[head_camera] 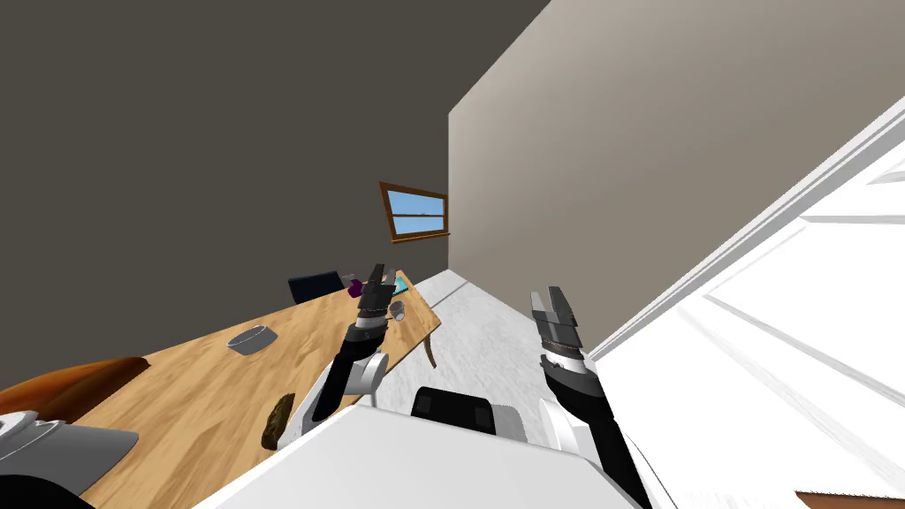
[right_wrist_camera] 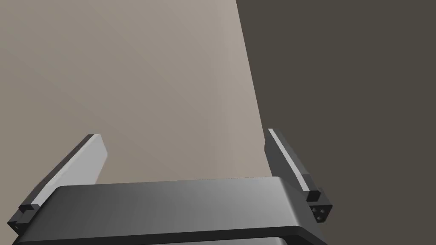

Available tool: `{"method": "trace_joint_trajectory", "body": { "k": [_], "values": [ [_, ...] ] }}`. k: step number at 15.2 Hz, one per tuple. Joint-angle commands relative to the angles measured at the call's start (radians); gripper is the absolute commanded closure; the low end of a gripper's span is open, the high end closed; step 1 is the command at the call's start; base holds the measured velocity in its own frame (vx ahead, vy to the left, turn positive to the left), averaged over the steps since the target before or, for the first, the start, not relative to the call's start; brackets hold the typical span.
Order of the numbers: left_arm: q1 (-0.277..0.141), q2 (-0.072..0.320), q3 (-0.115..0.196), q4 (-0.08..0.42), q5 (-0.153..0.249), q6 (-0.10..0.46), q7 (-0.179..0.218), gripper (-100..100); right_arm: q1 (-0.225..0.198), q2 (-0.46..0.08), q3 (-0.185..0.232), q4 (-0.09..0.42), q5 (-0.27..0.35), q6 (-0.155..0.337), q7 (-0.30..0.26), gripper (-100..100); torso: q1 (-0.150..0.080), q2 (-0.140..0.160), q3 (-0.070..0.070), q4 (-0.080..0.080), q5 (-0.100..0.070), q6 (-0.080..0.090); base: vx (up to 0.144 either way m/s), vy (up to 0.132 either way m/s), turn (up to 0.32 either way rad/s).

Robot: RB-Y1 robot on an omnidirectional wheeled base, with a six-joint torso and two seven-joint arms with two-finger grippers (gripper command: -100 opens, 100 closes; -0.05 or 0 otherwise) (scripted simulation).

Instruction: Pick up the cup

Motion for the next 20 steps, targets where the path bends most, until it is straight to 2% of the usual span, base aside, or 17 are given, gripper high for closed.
{"method": "trace_joint_trajectory", "body": {
  "k": [1,4,5,7,8,9,10,11,13,14,15,16,18,19,20],
  "values": [
    [-0.003,0.028,0.003,0.007,0.005,0.015,-0.002,-100,0.000,0.000,0.000,0.000,0.000,0.000,0.000,0,0.000,0.000,0.000,0.000,0.000,0.000,0.000,0.001,-0.019],
    [-0.016,0.092,0.013,0.037,0.025,0.074,-0.010,-100,0.000,0.000,0.000,0.000,0.000,0.000,0.000,0,0.001,0.000,0.000,0.000,0.000,0.000,0.000,0.006,-0.061],
    [-0.016,0.092,0.013,0.037,0.025,0.074,-0.010,-100,0.000,0.000,0.000,0.000,0.000,0.000,0.000,0,0.001,0.000,0.000,0.000,0.000,0.000,-0.001,0.013,-0.043],
    [-0.030,0.138,0.023,0.068,0.046,0.127,-0.018,-100,0.000,0.000,0.000,0.000,0.000,0.000,0.000,0,0.001,0.000,0.000,0.000,0.000,0.000,-0.003,0.012,-0.060],
    [-0.030,0.138,0.023,0.068,0.046,0.136,-0.018,-100,0.000,0.000,0.000,0.000,0.000,0.000,0.000,0,0.001,0.000,0.000,0.000,0.000,0.000,-0.005,0.013,-0.061],
    [-0.037,0.162,0.029,0.086,0.059,0.168,-0.023,-100,0.000,0.000,0.000,0.000,0.000,0.000,0.000,0,0.001,0.000,0.000,0.000,0.000,0.000,-0.007,0.012,-0.063],
    [-0.037,0.162,0.029,0.086,0.059,0.173,-0.023,-100,0.000,0.000,0.000,0.000,0.000,0.000,0.000,0,0.001,0.000,0.000,0.000,0.000,0.000,-0.006,0.012,-0.050],
    [-0.046,0.186,0.036,0.105,0.072,0.202,-0.028,-100,0.000,0.000,0.000,0.000,0.000,0.000,0.000,0,0.001,0.000,0.000,0.000,0.000,0.000,-0.005,0.012,-0.065],
    [-0.046,0.186,0.036,0.105,0.072,0.213,-0.028,-100,0.000,0.000,0.000,0.000,0.000,0.000,0.000,0,0.002,0.000,0.000,0.000,0.000,0.000,-0.005,0.011,-0.033],
    [-0.055,0.210,0.044,0.127,0.087,0.247,-0.034,-100,0.000,0.000,0.000,0.000,0.000,0.000,0.000,0,0.001,0.000,0.000,0.000,0.000,0.000,-0.007,0.008,-0.048],
    [-0.055,0.210,0.044,0.127,0.087,0.256,-0.034,-100,0.000,0.000,0.000,0.000,0.000,0.000,0.000,0,0.001,0.000,0.000,0.000,0.000,0.000,-0.008,0.009,-0.058],
    [-0.066,0.234,0.052,0.149,0.103,0.283,-0.041,-100,0.000,0.000,0.000,0.000,0.000,0.000,0.000,0,0.001,0.000,0.000,0.000,0.000,0.000,-0.010,0.013,-0.072],
    [-0.066,0.234,0.052,0.149,0.103,0.303,-0.041,-100,0.000,0.000,0.000,0.000,0.000,0.000,0.000,0,0.001,0.000,0.000,0.000,0.000,0.000,-0.010,0.013,-0.039],
    [-0.076,0.258,0.060,0.173,0.120,0.340,-0.047,-100,0.000,0.000,0.000,0.000,0.000,0.000,0.000,0,0.001,0.000,0.000,0.000,0.000,0.000,-0.009,0.011,-0.052],
    [-0.076,0.258,0.060,0.173,0.120,0.352,-0.047,-100,0.000,0.000,0.000,0.000,0.000,0.000,0.000,0,0.001,0.000,0.000,0.000,0.000,0.000,-0.008,0.013,-0.058]
  ]
}}
